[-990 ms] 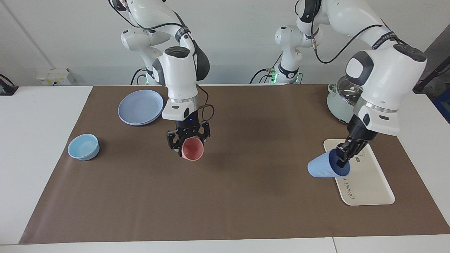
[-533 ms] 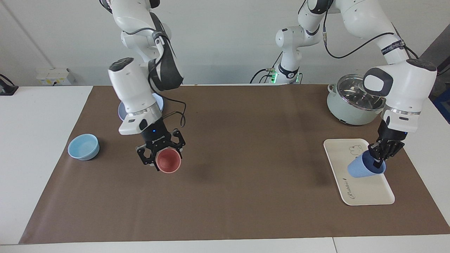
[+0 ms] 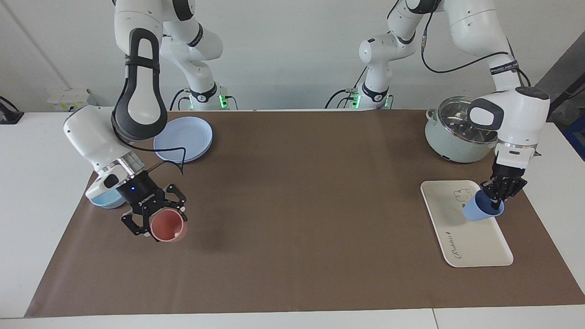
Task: Place cup on tray
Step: 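Move the blue cup over the tray while the right gripper withdraws, then lower the blue cup onto the white tray and open the left gripper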
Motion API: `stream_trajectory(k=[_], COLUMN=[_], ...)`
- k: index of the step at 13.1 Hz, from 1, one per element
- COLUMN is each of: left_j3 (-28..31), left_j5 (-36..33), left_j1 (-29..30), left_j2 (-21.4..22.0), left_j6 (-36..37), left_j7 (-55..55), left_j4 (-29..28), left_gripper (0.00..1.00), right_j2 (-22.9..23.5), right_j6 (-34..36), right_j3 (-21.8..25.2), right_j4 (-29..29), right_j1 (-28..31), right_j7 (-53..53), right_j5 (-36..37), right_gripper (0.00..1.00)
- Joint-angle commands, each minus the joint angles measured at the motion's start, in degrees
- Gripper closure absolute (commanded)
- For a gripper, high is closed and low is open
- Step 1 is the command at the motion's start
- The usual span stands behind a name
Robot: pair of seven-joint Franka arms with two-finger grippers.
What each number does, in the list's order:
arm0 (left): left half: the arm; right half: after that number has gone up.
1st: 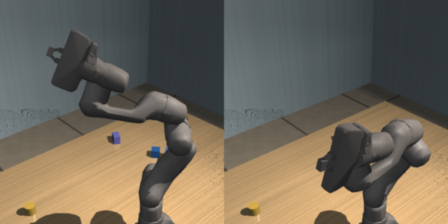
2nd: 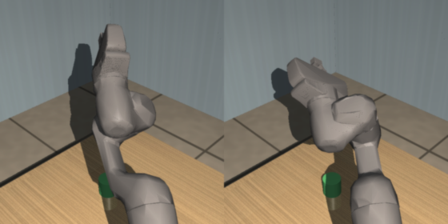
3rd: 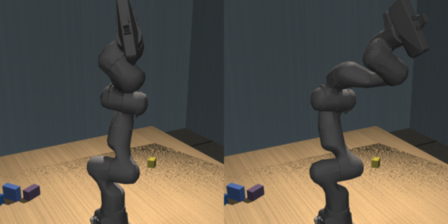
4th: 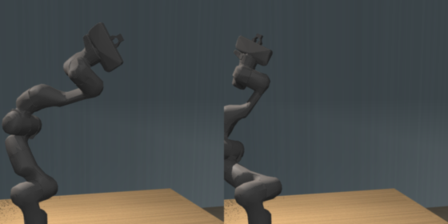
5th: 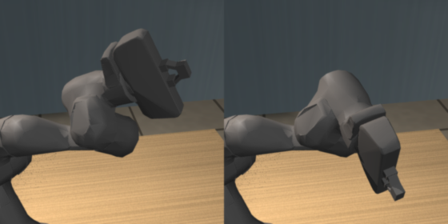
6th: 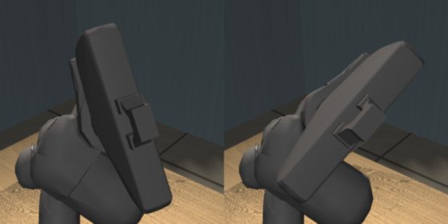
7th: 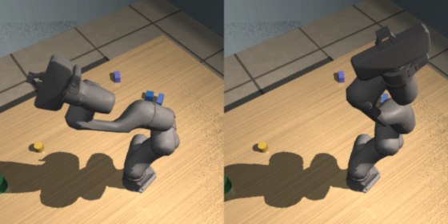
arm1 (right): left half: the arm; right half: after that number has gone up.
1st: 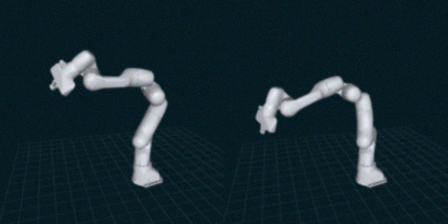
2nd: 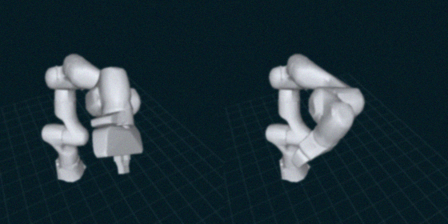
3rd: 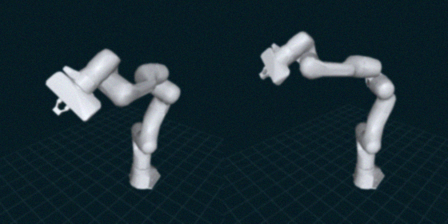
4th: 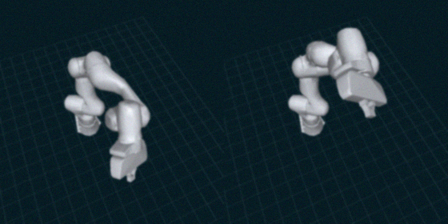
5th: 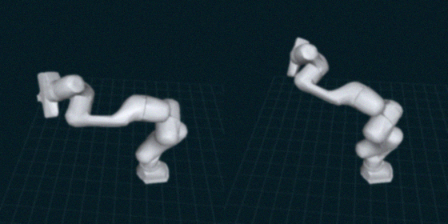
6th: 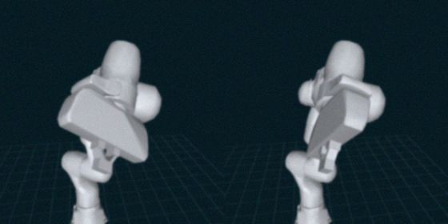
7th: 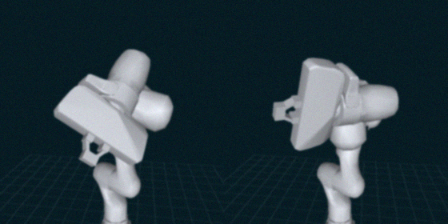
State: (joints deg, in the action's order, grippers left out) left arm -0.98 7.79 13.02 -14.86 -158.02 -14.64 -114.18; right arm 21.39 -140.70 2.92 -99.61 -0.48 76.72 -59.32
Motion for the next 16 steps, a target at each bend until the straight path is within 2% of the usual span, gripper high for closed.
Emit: stream_trajectory(k=[1,2,4,6,10,12,13,15,16], left_j3=[-0.7,-0.6,-0.6,-0.5,-0.2,-0.1,0.1,-0.3,-0.2], left_j5=[2.8,2.8,2.8,2.8,2.3,2.1,0.7,-7.7,-8.8], left_j1=[0.8,0.7,0.7,0.6,-0.3,-1.8,-3.3,-8.0,-11.1], left_j2=[-1.1,-1.1,-1.1,-1.5,-5.2,-4.7,-4.5,-4.8,-4.8], left_j6=[-3.4,-3.4,-2.7,1.9,30.5,39.3,43.5,54.7,58.7], left_j7=[-0.7,-1.0,-2.9,-6.2,-4.1,-0.9,2.4,10.0,13.5], left_j4=[-0.9,-1.0,-0.5,3.1,24.7,28.8,30.7,37.6,39.5], left_gripper=[0.91,0.44,0.01,0.0,0.0,0.0,0.0,0.0,0.0], right_j2=[3.2,4.6,5.6,5.6,3.5,3.0,2.8,2.4,2.4], right_j6=[3.4,5.4,8.2,9.0,11.3,12.5,13.0,12.9,12.9], right_j3=[-0.8,-0.8,-0.8,-0.8,-0.8,-0.7,-0.7,-0.7,-0.7], right_j4=[0.4,0.4,-0.1,-2.0,-7.7,-8.5,-8.8,-10.0,-10.0], right_j1=[2.7,4.0,5.7,6.5,7.7,8.3,8.5,8.6,8.6], right_j7=[13.2,18.4,25.0,29.2,36.9,38.4,38.8,41.0,41.1], right_j5=[-11.9,-14.7,-16.3,-16.4,-16.4,-16.5,-16.5,-16.6,-16.6], right_gripper=[1.0,1.0,1.0,1.0,1.0,1.0,1.0,1.0,1.0])
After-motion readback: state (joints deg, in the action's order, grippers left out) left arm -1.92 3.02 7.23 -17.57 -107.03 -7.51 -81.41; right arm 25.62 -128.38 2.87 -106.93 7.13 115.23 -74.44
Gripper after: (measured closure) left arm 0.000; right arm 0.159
